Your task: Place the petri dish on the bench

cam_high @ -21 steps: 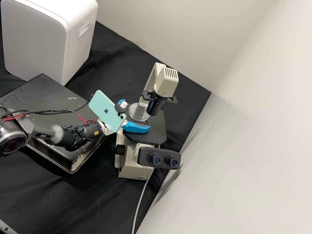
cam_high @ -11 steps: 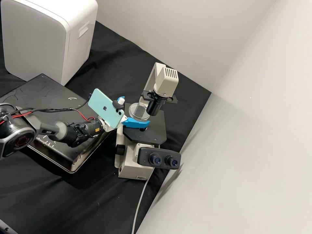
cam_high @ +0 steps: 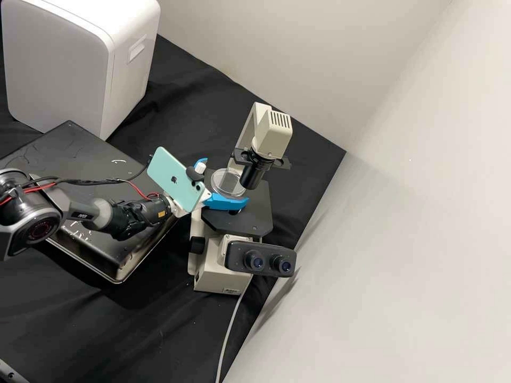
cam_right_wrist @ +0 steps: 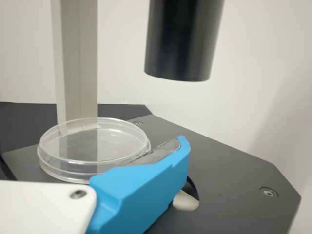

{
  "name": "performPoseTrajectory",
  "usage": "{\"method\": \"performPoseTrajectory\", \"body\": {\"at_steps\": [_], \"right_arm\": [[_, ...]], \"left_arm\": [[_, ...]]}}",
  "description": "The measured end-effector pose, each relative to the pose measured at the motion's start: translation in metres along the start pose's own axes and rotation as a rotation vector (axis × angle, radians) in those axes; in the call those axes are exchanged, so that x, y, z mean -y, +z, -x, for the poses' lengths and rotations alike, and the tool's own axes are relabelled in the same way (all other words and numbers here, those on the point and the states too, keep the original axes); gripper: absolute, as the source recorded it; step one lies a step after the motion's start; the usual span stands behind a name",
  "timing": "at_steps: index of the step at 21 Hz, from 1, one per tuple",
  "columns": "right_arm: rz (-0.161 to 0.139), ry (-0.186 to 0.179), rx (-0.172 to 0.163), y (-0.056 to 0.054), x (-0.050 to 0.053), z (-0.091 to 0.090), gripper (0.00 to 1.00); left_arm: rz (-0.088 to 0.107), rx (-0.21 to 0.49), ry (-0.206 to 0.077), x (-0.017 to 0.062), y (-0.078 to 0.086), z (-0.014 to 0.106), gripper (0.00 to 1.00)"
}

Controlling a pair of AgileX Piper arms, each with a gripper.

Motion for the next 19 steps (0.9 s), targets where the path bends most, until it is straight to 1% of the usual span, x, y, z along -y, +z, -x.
{"method": "performPoseTrajectory", "body": {"at_steps": [2,5,7,8,9,13,15,17,19], "right_arm": [[0.006,0.002,0.006,0.001,0.0,0.0,1.0],[0.008,-0.001,0.007,0.0,-0.001,-0.001,1.0],[0.006,0.003,0.018,0.003,-0.004,-0.002,1.0],[0.018,-0.001,0.015,0.005,-0.004,-0.004,1.0],[0.025,-0.003,0.01,0.006,-0.004,-0.005,1.0],[0.021,-0.013,-0.011,0.01,-0.006,-0.006,1.0],[0.014,-0.015,-0.018,0.011,-0.007,-0.007,1.0],[0.021,-0.019,-0.023,0.012,-0.008,-0.009,1.0],[0.016,-0.023,-0.026,0.013,-0.007,-0.01,1.0]], "left_arm": [[0.0,0.0,0.0,0.0,0.0,0.0,1.0],[0.0,0.0,0.0,0.0,0.0,0.0,1.0],[0.0,0.0,0.0,0.0,0.0,0.0,1.0],[0.0,0.0,0.0,0.0,0.0,0.0,1.0],[0.0,0.0,0.0,0.0,0.0,0.0,1.0],[0.0,0.0,0.0,0.0,0.0,0.0,1.0],[0.0,0.0,0.0,0.0,0.0,0.0,1.0],[0.0,0.002,0.0,0.0,0.0,0.0,1.0],[0.0,0.002,0.0,0.0,0.0,0.0,1.0]]}}
